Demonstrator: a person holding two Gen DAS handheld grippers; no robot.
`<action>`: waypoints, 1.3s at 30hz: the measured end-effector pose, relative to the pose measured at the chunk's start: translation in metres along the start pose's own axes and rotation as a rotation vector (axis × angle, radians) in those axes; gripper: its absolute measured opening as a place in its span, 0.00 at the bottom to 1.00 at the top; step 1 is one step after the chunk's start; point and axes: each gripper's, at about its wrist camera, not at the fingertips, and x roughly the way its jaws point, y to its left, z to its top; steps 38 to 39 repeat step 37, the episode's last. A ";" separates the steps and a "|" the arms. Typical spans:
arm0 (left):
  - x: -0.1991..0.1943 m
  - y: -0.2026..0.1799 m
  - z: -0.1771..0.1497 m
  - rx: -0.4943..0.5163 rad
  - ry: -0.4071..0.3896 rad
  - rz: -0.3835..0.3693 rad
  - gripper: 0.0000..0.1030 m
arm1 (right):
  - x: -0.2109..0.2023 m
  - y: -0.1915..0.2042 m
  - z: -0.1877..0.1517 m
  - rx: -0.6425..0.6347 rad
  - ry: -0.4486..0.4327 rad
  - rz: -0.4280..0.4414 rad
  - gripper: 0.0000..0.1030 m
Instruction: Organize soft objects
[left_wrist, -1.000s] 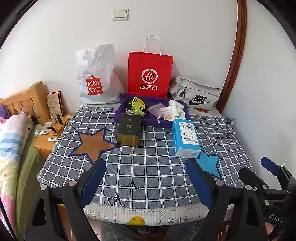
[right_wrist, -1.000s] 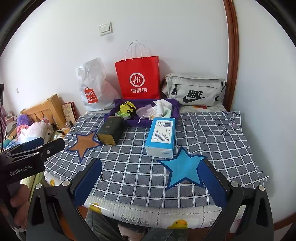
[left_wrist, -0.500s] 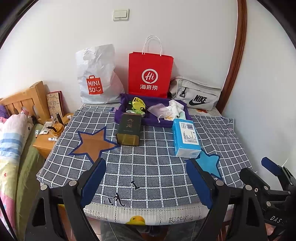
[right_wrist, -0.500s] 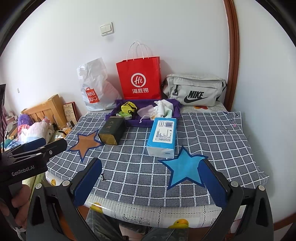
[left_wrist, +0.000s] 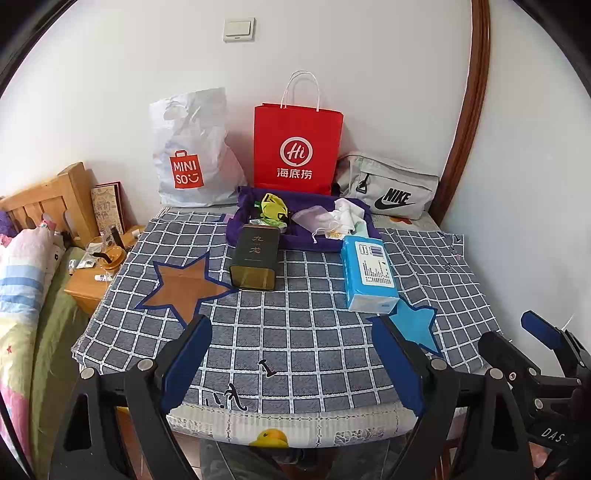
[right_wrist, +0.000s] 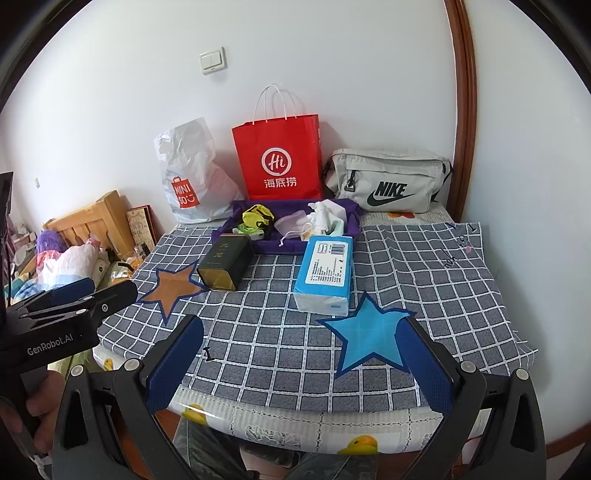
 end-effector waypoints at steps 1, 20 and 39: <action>0.000 0.000 0.000 0.000 0.000 0.001 0.85 | 0.000 0.000 0.001 0.000 0.000 0.000 1.00; -0.001 0.004 0.000 -0.004 -0.002 0.003 0.85 | -0.001 0.000 0.001 -0.001 -0.003 0.002 1.00; -0.001 0.005 0.004 -0.002 -0.020 0.016 0.89 | 0.001 0.003 0.003 -0.003 -0.004 0.006 1.00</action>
